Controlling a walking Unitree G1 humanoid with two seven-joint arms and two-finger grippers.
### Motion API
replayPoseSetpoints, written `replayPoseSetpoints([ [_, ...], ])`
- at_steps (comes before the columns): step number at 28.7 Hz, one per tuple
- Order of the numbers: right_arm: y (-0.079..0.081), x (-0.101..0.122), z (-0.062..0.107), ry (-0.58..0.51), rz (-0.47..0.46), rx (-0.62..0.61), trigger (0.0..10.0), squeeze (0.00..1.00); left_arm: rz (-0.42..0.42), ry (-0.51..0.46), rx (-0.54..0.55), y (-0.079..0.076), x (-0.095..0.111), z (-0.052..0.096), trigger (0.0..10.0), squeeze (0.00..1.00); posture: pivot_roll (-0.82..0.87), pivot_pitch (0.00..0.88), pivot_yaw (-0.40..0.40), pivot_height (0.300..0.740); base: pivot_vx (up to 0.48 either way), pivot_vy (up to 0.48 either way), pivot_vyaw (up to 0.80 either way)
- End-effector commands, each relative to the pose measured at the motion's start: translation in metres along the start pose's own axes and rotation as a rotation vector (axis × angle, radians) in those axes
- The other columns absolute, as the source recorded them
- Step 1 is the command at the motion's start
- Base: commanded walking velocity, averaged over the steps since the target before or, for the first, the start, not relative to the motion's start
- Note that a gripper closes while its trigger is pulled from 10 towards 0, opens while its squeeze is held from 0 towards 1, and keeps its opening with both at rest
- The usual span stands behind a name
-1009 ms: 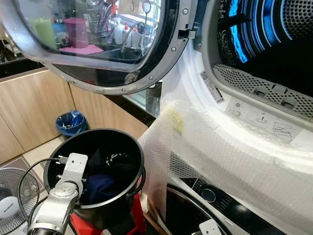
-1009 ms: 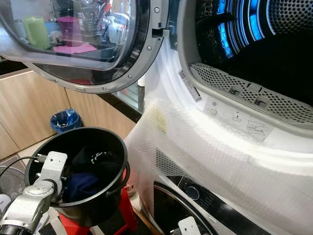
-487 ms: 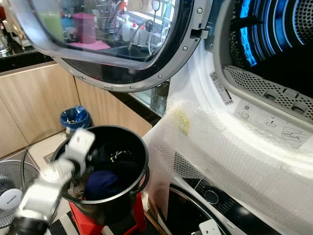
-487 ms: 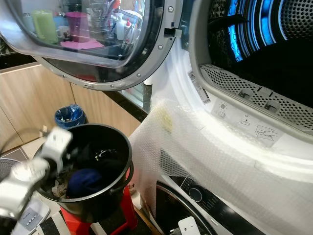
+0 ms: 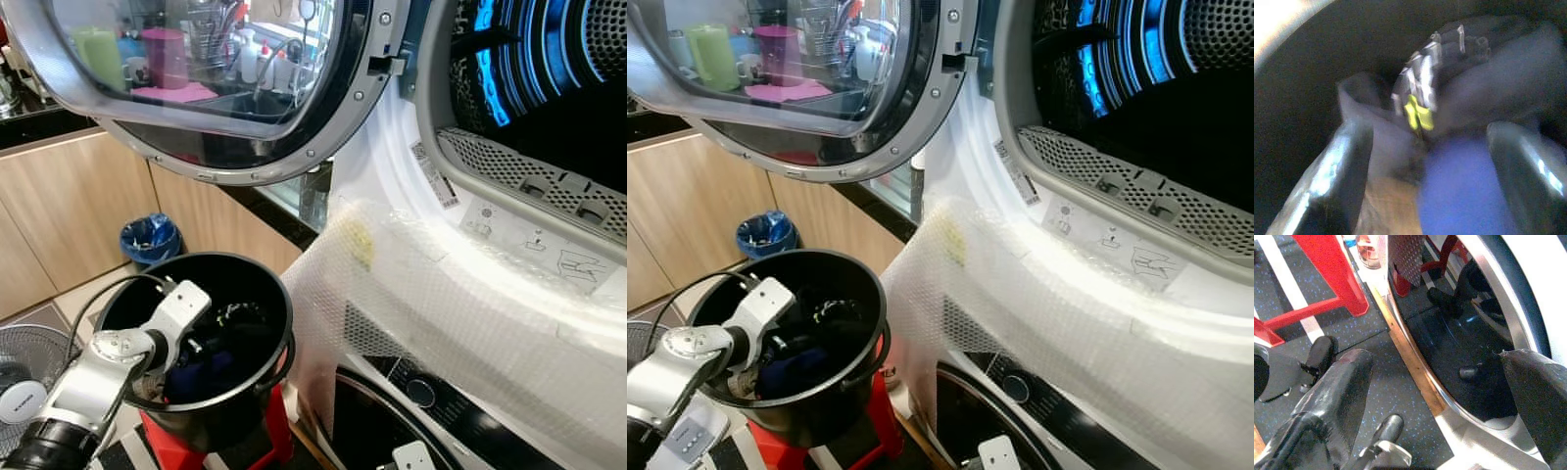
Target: Clothes washing
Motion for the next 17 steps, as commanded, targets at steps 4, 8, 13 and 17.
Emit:
replayPoseSetpoints([
  [4, -0.003, -0.003, 0.000, 0.016, -0.031, -0.019, 10.0, 0.00, -0.059, -0.008, -0.059, -0.008, 0.002, -0.009, 10.0, 1.00, 0.27, 0.088, -0.061, 0.740, 0.000, 0.000, 0.00],
  [8, -0.005, -0.006, 0.001, 0.018, -0.049, -0.029, 10.0, 0.00, -0.082, -0.057, -0.109, -0.011, 0.014, -0.013, 10.0, 1.00, 0.27, 0.095, -0.064, 0.740, 0.000, 0.000, 0.00],
  [13, -0.006, -0.008, 0.002, 0.025, -0.048, -0.031, 10.0, 0.00, -0.038, -0.088, -0.160, -0.016, 0.018, -0.016, 10.0, 1.00, 0.26, 0.100, -0.070, 0.740, 0.000, 0.000, 0.00],
  [17, -0.010, -0.011, 0.003, 0.030, -0.038, -0.039, 10.0, 0.00, -0.040, -0.091, -0.223, -0.023, 0.018, -0.025, 10.0, 1.00, 0.24, 0.110, -0.087, 0.740, 0.000, 0.000, 0.00],
])
Point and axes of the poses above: a point about 5 cm out from each wrist's last joint towards the gripper, its own z axis pointing back from the gripper into the wrist, its own x axis along the axis of the wrist's last joint, y = z × x, the point moved 4 cm from there along -z, pointing out of the wrist towards the gripper, and after that the axes turned 4 degrees about -z, right-handed, at the moved point
